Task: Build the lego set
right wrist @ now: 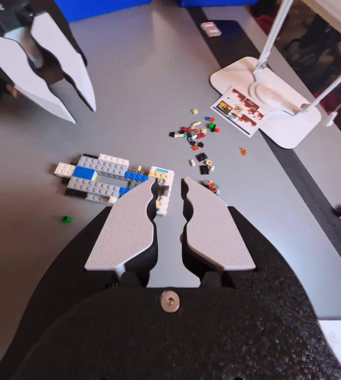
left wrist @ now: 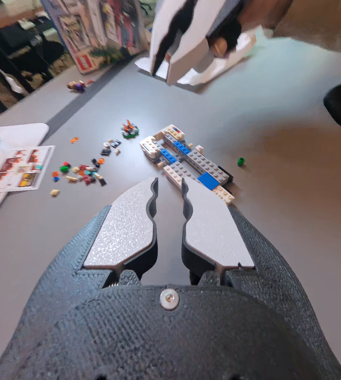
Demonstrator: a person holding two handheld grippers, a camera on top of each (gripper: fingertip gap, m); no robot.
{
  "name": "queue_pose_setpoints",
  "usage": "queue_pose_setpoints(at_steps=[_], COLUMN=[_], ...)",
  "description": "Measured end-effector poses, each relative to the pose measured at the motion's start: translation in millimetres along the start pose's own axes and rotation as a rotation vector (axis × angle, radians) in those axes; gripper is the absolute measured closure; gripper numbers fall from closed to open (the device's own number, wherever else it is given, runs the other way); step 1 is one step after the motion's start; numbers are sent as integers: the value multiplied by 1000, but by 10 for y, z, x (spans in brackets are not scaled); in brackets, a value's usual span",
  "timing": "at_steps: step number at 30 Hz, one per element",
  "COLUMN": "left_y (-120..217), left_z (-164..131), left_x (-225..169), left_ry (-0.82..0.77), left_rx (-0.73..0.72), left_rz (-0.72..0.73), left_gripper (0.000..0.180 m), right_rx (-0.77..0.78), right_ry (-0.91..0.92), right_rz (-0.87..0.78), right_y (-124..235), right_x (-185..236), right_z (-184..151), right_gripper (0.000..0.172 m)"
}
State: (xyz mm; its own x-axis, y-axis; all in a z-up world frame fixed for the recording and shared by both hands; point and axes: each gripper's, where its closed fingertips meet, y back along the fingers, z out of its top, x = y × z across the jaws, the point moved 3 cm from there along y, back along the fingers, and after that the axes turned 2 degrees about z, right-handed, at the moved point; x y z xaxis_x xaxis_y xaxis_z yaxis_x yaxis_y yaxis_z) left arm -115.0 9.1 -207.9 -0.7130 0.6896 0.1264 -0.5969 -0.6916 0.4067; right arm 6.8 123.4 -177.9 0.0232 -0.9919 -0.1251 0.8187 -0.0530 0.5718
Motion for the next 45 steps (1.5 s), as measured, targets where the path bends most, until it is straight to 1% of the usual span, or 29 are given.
queue_pose_setpoints(at_steps=[2, 4, 5, 7, 8, 10, 11, 12, 14, 16, 17, 18, 19, 21, 25, 27, 28, 30, 31, 32, 34, 36, 37, 39, 40, 41, 42, 43, 45], left_y=[180, 504, 724, 1290, 1614, 2267, 2582, 2847, 3191, 3358, 3383, 3405, 3419, 3398, 3354, 3312, 3309, 3268, 3248, 3242, 3240, 3267, 3259, 3115, 2973, 2777, 2530, 2249, 1664], left_z=[172, 389, 488, 623, 621, 471, 321, 114, -308, -767, -1017, -1244, -1447, -1789, -2144, -2230, -2258, -2243, -2247, -2250, -2216, -2018, -1799, -1163, -782, -402, -57, 227, 582], left_x=[192, 415, 538, 813, 957, 1258, 1417, 1549, 1716, 1812, 1816, 1846, 1876, 1869, 1902, 1903, 1902, 1934, 1901, 1886, 1875, 1897, 1909, 1819, 1722, 1562, 1344, 1069, 493], left_ry=[-11, -10, -5, -1, 9, 37, 53, 97, 217, 260, 269, 255, 221, 185, 93, 99, 104, 102, 141, 150, 140, 113, 79, 44, 16, 10, 37, 87, 198], left_rx=[-83, -181, -222, -276, -268, -169, -82, 40, 248, 479, 613, 739, 860, 1076, 1332, 1371, 1395, 1374, 1368, 1370, 1352, 1302, 1230, 977, 804, 614, 423, 252, -2], left_rz=[124, 257, 329, 503, 594, 764, 843, 875, 826, 731, 656, 617, 584, 469, 328, 268, 240, 223, 197, 184, 193, 279, 343, 441, 466, 449, 386, 277, 27], left_gripper=[160, 164, 166, 170, 173, 173, 173, 173, 170, 169, 166, 164, 162, 152, 144, 144, 150, 151, 163, 168, 167, 168, 168, 168, 168, 168, 168, 168, 169], right_rx=[-81, -153, -179, -215, -226, -233, -235, -234, -232, -246, -252, -257, -257, -256, -244, -234, -231, -225, -225, -224, -229, -240, -245, -247, -248, -253, -262, -274, -288], right_ry=[-47, -72, -82, -103, -115, -136, -141, -145, -159, -175, -183, -190, -193, -191, -161, -153, -154, -159, -162, -165, -167, -166, -161, -132, -111, -90, -68, -42, 36], right_rz=[-44, -90, -111, -141, -150, -158, -162, -163, -156, -135, -125, -118, -108, -89, -65, -57, -56, -53, -55, -57, -61, -65, -73, -91, -94, -91, -81, -68, -41], right_y=[9, 75, 123, 239, 301, 419, 473, 518, 574, 586, 574, 553, 523, 461, 409, 417, 424, 444, 456, 469, 492, 520, 535, 548, 541, 523, 492, 449, 336], right_x=[-83, -127, -140, -148, -143, -121, -110, -93, -51, 6, 33, 57, 84, 143, 243, 273, 280, 288, 287, 289, 304, 332, 347, 384, 414, 453, 504, 567, 722], right_z=[9, 8, -3, -43, -72, -141, -175, -208, -261, -281, -285, -286, -285, -268, -206, -203, -212, -236, -249, -263, -287, -305, -313, -318, -306, -277, -233, -177, -63], right_gripper=[148, 147, 148, 150, 150, 151, 151, 152, 152, 152, 152, 152, 152, 152, 152, 152, 152, 152, 152, 153, 153, 153, 153, 154, 154, 154, 154, 153, 152])
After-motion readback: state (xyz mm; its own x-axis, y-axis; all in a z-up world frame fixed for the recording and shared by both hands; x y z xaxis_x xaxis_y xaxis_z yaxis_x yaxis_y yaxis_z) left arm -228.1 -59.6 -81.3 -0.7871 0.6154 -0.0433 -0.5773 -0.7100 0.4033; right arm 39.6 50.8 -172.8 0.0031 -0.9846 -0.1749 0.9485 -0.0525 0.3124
